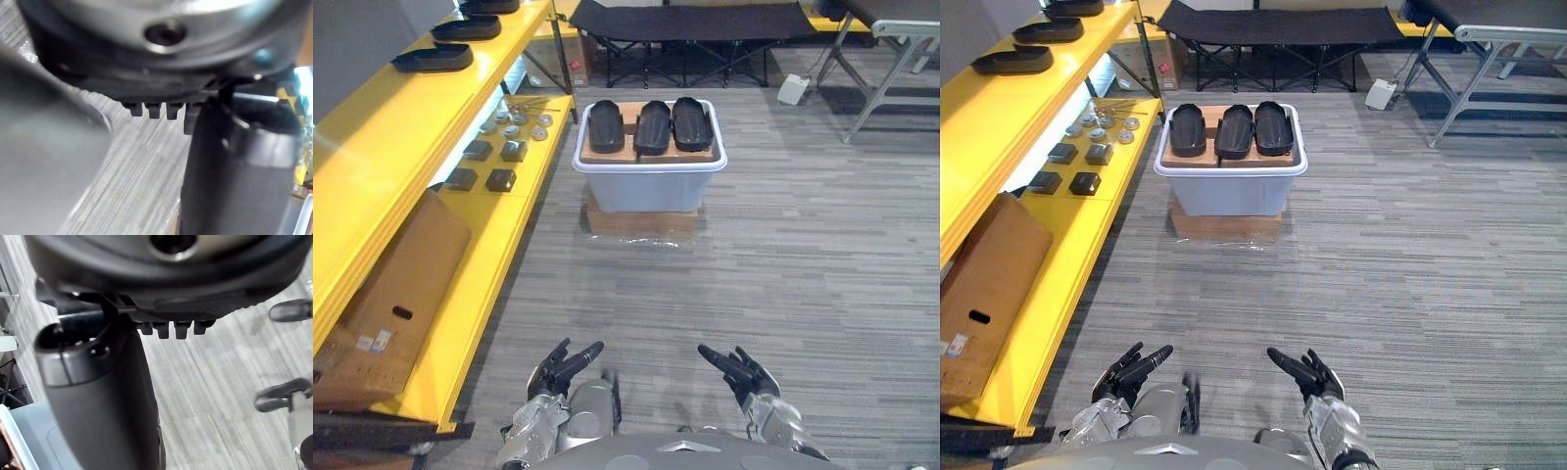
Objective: Walk over and take three plastic housings, then place them on the shelf
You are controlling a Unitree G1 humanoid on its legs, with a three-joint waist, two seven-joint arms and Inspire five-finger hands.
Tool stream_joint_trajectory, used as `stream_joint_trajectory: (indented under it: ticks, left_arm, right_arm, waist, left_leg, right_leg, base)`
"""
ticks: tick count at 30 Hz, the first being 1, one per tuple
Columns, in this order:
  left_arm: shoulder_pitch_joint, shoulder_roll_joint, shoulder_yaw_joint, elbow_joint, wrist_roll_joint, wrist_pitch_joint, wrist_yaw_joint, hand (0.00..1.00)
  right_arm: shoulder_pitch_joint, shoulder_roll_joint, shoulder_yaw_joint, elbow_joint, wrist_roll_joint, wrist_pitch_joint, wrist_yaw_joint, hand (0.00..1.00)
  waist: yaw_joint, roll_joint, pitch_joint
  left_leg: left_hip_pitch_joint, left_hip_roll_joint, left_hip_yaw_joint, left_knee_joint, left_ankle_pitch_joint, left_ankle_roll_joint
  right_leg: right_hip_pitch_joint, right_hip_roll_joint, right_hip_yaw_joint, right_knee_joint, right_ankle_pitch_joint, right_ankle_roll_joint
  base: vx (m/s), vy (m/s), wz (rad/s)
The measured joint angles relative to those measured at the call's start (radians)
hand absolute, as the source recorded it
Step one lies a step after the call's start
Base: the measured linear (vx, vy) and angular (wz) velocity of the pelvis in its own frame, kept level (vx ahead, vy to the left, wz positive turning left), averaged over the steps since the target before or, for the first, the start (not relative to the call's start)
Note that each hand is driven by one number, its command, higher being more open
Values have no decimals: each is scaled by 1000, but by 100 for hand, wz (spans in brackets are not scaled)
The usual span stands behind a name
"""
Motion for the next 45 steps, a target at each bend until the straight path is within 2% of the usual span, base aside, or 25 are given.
stream_joint_trajectory:
  ticks: [1,2,3,4,5,7,8,9,10,12,14,17,18,19,20,22,23,25,27,29,32,33,37,41,45]
  left_arm:
    - [13,-3,2,-1,0,-1,-1,100]
    - [21,-3,5,-1,0,-4,-4,100]
    - [15,22,6,-1,-2,-6,-9,100]
    - [9,46,6,1,-2,-7,-11,100]
    - [-1,55,6,1,-2,-6,-12,100]
    - [-19,65,3,8,21,-4,-22,100]
    - [-21,71,-9,11,24,0,-32,100]
    - [-23,73,-26,11,40,0,-33,100]
    - [-19,75,-47,11,49,1,-34,100]
    - [-43,75,-59,10,44,10,-38,100]
    - [-82,77,-72,10,40,12,-44,100]
    - [-107,92,-77,22,-4,14,-63,100]
    - [-105,97,-77,22,-11,14,-69,100]
    - [-101,96,-76,30,-22,14,-70,100]
    - [-82,75,-71,37,-51,16,-69,100]
    - [-67,38,-53,38,-80,16,-65,100]
    - [-55,20,-42,37,-92,19,-64,100]
    - [-59,16,-40,38,-114,9,-59,100]
    - [-58,15,-43,39,-111,5,-50,100]
    - [-65,15,-42,38,-110,5,-46,100]
    - [-68,13,-43,41,-103,8,-29,100]
    - [-63,7,-45,50,-87,11,-26,100]
    - [-87,59,-46,72,-67,53,10,100]
    - [-50,106,-23,110,-24,76,32,100]
    - [35,139,48,171,-15,87,38,100]
  right_arm:
    - [4,-1,12,-5,5,0,0,100]
    - [12,3,28,-8,19,0,-1,100]
    - [16,21,46,-8,37,0,0,100]
    - [19,34,62,-9,46,1,2,100]
    - [21,38,63,-7,50,2,2,100]
    - [7,44,64,-1,106,3,13,100]
    - [14,48,63,8,120,4,22,100]
    - [24,48,64,17,113,4,24,100]
    - [31,48,64,25,111,-4,26,100]
    - [16,39,64,18,114,-8,27,100]
    - [15,39,63,-2,114,-12,26,100]
    - [21,42,51,-20,104,-19,26,100]
    - [26,44,46,-14,76,-16,23,100]
    - [29,39,40,-14,73,-15,21,100]
    - [36,35,23,-15,73,-8,17,100]
    - [33,31,4,-13,71,11,15,100]
    - [35,30,5,-12,40,18,17,100]
    - [48,26,2,1,5,32,17,100]
    - [62,10,1,10,-23,17,11,100]
    - [57,6,4,9,-42,-19,9,100]
    - [69,-6,63,-44,-43,-59,-3,100]
    - [97,-23,109,-133,-47,-60,-15,100]
    - [197,10,243,-576,-128,-52,-99,100]
    - [232,-3,238,-903,-162,19,-90,100]
    - [269,-87,95,-1225,-130,95,-46,100]
  waist:
    - [0,7,-2]
    - [4,8,-6]
    - [2,-28,-10]
    - [-2,-89,-19]
    - [-3,-109,-20]
    - [-9,-120,-8]
    - [-16,-119,3]
    - [-15,-113,11]
    - [-11,-90,23]
    - [-24,-74,25]
    - [-34,-50,32]
    - [-43,-69,31]
    - [-42,-80,26]
    - [-44,-68,22]
    - [-45,-39,-9]
    - [-43,-24,-17]
    - [-47,-7,-18]
    - [-49,8,-10]
    - [-55,-5,-4]
    - [-59,-4,-5]
    - [-60,-3,-5]
    - [-62,14,-15]
    - [-74,-74,-24]
    - [-84,-99,-31]
    - [-100,-123,-43]
  left_leg:
    - [1,4,1,-7,29,-5]
    - [6,10,-5,25,97,41]
    - [5,-17,13,87,90,105]
    - [2,-62,19,114,39,116]
    - [3,-72,23,118,22,124]
    - [38,-94,21,117,-22,146]
    - [87,-102,17,117,-43,155]
    - [142,-104,14,107,-63,156]
    - [207,-103,13,77,-75,152]
    - [266,-80,-5,34,-82,142]
    - [282,-51,-34,30,-107,124]
    - [302,-41,-71,105,-199,79]
    - [328,-33,-85,138,-249,58]
    - [347,-14,-91,143,-266,45]
    - [358,27,-94,145,-276,32]
    - [271,61,-88,331,-245,22]
    - [167,116,-83,535,-179,12]
    - [141,163,-32,606,-174,9]
    - [137,170,75,464,-195,14]
    - [101,168,85,301,-174,7]
    - [94,148,89,77,-1,-2]
    - [107,145,107,15,92,7]
    - [148,46,155,-110,112,46]
    - [225,16,189,-189,119,56]
    - [272,14,216,-249,134,50]
  right_leg:
    - [21,5,10,9,-27,11]
    - [45,7,25,38,-70,24]
    - [66,-26,29,71,-131,29]
    - [47,-74,31,142,-167,34]
    - [20,-99,35,215,-177,41]
    - [-175,-179,60,641,-98,132]
    - [-239,-207,65,790,-101,129]
    - [-251,-221,40,809,-119,105]
    - [-260,-216,3,734,-150,89]
    - [-288,-168,-45,528,-156,75]
    - [-350,-127,-26,355,-132,97]
    - [-389,-132,65,165,41,79]
    - [-376,-133,79,193,147,57]
    - [-371,-124,73,228,141,36]
    - [-368,-93,47,251,87,19]
    - [-351,-70,22,250,50,1]
    - [-297,-34,-3,197,41,-9]
    - [-207,-5,-18,124,52,-9]
    - [-113,-11,-23,42,56,-10]
    - [-99,-21,-24,14,60,0]
    - [-100,-48,1,4,55,33]
    - [-97,-48,20,3,52,57]
    - [-109,-133,-3,-44,88,119]
    - [-86,-155,-3,-45,99,127]
    - [-82,-151,-2,-43,101,129]
  base:
    - [430,185,-45]
    - [504,230,-20]
    - [624,234,-6]
    - [531,136,3]
    - [520,102,11]
    - [549,154,15]
    - [501,128,20]
    - [511,75,18]
    - [408,44,10]
    - [514,-19,21]
    - [369,-80,34]
    - [352,-229,35]
    - [305,-319,26]
    - [454,-448,28]
    - [382,-322,25]
    - [374,-313,23]
    - [319,-271,29]
    - [336,-191,24]
    - [361,-104,6]
    - [224,24,-16]
    - [232,120,-34]
    - [358,262,-28]
    - [242,196,-5]
    - [96,69,-17]
    - [32,-6,-17]
